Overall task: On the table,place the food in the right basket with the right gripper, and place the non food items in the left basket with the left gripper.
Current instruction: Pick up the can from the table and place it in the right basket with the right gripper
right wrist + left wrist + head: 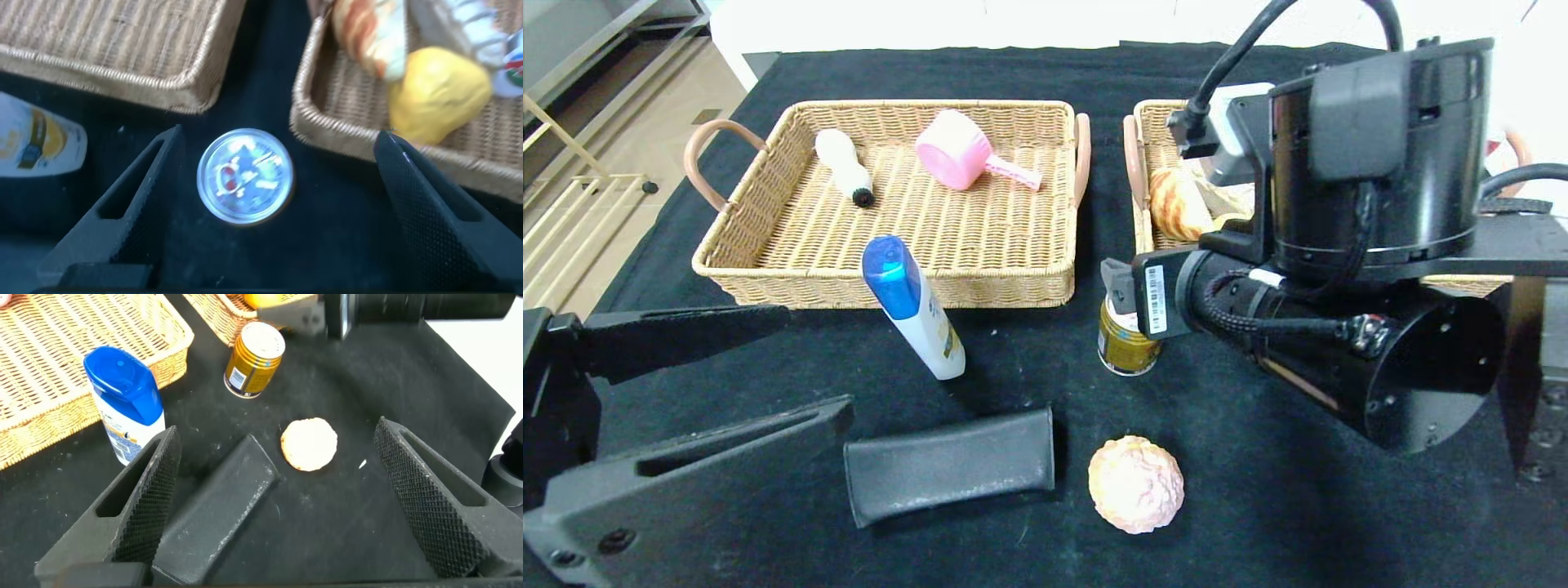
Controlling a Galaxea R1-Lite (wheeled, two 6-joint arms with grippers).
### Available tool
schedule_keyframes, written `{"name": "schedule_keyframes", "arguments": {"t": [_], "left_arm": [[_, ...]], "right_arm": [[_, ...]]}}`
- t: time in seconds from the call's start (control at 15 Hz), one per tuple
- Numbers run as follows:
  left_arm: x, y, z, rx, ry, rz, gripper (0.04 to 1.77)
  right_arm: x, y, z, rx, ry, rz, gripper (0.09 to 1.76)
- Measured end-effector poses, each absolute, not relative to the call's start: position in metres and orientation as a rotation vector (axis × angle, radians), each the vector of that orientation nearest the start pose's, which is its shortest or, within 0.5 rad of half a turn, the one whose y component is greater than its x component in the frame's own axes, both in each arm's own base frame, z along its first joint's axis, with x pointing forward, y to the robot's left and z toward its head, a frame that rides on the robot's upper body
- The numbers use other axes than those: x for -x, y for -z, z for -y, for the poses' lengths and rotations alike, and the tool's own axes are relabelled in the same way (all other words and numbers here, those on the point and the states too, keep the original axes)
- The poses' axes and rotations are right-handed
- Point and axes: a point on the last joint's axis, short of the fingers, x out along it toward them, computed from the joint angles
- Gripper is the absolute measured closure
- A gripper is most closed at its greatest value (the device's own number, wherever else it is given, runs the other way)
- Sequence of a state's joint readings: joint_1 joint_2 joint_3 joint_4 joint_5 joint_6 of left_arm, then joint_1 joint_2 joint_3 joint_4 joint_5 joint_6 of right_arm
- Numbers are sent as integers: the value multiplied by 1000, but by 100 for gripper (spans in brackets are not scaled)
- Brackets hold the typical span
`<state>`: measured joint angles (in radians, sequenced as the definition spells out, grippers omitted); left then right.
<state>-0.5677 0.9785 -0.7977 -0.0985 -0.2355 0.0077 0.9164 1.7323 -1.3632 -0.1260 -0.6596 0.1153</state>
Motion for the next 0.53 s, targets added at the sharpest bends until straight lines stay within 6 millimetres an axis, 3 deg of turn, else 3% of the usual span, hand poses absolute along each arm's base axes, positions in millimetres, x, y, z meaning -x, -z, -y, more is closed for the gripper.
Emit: {"name": "schedule_keyframes", "arguments": {"t": [0.53], "left_arm": [[-96, -284, 68, -22, 805, -75, 9]], "right_arm": [[-223, -250, -278, 75, -243, -251, 15]]}}
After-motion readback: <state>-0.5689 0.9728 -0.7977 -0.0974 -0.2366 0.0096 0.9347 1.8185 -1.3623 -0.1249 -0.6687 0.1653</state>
